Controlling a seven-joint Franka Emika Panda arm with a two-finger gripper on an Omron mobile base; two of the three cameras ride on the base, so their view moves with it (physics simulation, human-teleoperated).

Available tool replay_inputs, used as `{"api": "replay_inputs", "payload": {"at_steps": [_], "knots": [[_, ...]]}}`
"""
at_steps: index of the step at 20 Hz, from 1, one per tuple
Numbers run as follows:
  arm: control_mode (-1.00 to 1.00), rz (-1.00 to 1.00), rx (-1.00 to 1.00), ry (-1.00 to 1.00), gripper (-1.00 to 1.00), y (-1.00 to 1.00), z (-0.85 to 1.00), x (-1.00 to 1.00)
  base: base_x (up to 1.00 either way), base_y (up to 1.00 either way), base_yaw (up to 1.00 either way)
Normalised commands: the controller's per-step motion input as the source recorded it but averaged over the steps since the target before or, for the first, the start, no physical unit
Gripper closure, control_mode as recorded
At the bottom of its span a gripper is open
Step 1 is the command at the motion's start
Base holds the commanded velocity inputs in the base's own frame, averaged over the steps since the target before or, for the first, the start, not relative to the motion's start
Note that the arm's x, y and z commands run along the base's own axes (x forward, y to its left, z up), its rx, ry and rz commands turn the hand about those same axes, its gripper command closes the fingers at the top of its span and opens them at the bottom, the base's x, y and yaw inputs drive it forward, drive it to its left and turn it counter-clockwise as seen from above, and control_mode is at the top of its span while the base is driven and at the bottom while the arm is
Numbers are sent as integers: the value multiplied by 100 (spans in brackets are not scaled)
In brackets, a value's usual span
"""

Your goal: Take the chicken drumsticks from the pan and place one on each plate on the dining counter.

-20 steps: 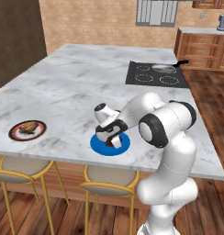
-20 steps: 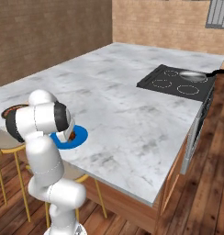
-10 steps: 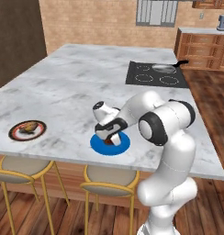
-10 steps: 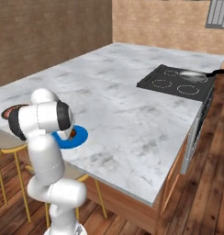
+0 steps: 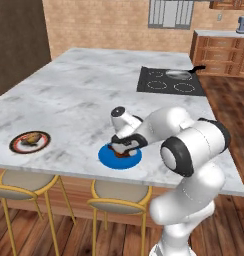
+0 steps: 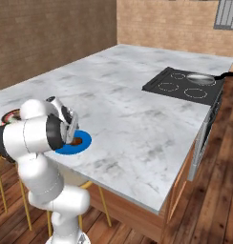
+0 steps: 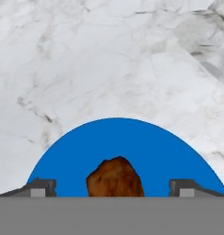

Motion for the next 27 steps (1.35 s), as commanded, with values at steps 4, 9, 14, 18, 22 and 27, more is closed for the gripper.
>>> {"api": "replay_inputs", "payload": {"at_steps": [4, 9, 14, 18, 22, 27], "knots": [[-100, 5, 27, -9, -100, -29, 100, -51, 0, 0, 0], [-100, 1, 32, -10, -100, -50, 100, -72, 0, 0, 0], [-100, -3, 31, -19, -100, -76, 93, -99, 0, 0, 0], [-100, -1, 9, -32, -100, -77, 33, -100, 0, 0, 0], [-100, 0, 1, -36, -100, -74, 8, -100, 0, 0, 0], [-100, 0, -2, -32, -100, -58, -9, -100, 0, 0, 0]]}}
